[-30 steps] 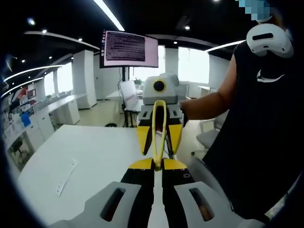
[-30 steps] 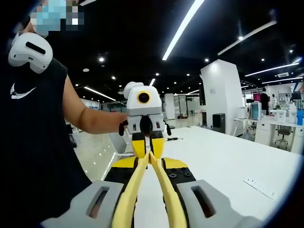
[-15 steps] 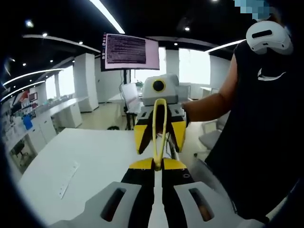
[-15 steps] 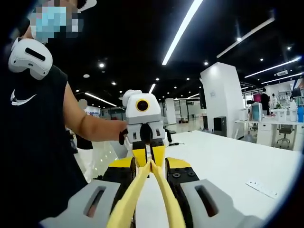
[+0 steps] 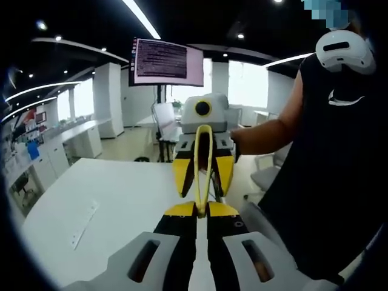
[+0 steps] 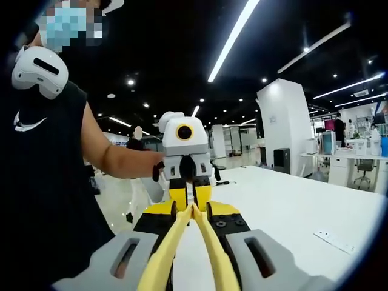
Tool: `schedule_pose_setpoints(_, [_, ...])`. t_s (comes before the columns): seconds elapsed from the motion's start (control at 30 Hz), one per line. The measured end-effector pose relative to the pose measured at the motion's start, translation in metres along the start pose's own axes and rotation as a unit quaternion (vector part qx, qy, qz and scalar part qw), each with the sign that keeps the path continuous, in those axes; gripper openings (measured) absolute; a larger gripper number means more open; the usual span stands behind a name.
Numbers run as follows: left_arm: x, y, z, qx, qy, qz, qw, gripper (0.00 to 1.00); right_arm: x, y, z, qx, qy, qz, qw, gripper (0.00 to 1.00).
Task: Place the target food into the container with the food tongs after gripping and lifting it, then release it inside without dropping or visibly crushing the food.
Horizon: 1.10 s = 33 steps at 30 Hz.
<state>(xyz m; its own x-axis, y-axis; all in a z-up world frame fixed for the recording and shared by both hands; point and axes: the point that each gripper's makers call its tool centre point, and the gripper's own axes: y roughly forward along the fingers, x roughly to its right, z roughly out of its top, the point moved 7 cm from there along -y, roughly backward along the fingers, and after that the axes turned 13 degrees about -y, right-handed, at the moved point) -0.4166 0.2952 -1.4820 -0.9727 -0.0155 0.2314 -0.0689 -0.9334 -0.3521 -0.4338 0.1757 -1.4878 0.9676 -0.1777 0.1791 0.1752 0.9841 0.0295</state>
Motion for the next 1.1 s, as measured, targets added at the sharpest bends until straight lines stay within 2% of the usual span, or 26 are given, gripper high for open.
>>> schedule_pose_setpoints(0.4, [-0.0012, 0.0005, -0.003, -0.003, -0.001, 0.009, 1.0, 0.09, -0.0001, 0.0007, -0.004, -0.01, -0.008, 0.001, 0.9999, 0.22])
schedule_pose_setpoints(0.87, [0.0009, -0.0016, -0.0052, -0.012, 0.001, 0.017, 0.9998, 0.1, -0.0026, 0.0034, -0.0059, -0.024, -0.02, 0.008, 0.9995, 0.21])
schedule_pose_setpoints(1.1, [0.0002, -0.002, -0.0075, 0.002, 0.007, 0.029, 0.9995, 0.17, -0.0026, 0.0042, -0.0058, -0.031, -0.02, -0.005, 0.9993, 0.23])
